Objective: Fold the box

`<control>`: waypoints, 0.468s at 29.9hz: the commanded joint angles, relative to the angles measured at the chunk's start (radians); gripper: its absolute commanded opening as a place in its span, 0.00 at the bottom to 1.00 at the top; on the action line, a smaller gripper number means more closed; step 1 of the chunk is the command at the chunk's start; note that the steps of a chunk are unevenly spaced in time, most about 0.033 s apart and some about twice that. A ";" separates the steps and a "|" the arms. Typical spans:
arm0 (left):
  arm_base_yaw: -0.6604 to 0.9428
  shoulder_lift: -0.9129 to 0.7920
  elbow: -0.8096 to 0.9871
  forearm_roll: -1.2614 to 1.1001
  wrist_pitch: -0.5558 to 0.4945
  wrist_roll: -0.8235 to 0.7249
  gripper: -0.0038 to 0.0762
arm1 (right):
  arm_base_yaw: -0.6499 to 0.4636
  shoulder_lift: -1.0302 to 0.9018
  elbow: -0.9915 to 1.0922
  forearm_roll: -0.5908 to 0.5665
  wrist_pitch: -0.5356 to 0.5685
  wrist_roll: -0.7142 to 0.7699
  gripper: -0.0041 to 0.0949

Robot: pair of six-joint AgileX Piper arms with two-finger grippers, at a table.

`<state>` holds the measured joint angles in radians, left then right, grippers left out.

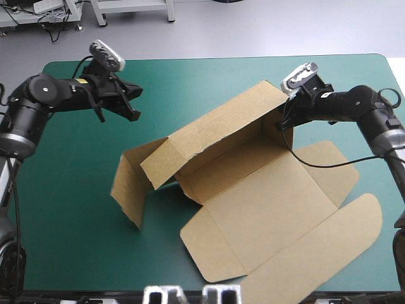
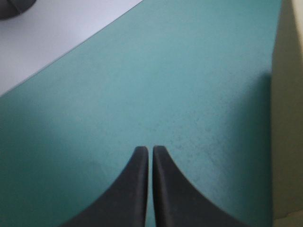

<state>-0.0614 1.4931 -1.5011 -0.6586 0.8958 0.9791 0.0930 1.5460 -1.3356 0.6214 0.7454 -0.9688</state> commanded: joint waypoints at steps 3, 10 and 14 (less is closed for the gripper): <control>0.172 -0.014 -0.036 -0.032 0.166 -0.158 0.06 | -0.063 -0.021 -0.185 -0.119 0.198 0.200 0.02; 0.225 0.042 -0.036 -0.019 0.203 -0.164 0.04 | -0.079 0.121 -0.336 -0.180 0.476 0.366 0.02; 0.225 0.043 -0.036 -0.023 0.192 -0.189 0.04 | -0.068 0.215 -0.414 -0.209 0.501 0.416 0.02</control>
<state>0.1629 1.5775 -1.5037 -0.6281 1.1185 0.8156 0.0220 1.7531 -1.6705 0.3940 1.1944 -0.6040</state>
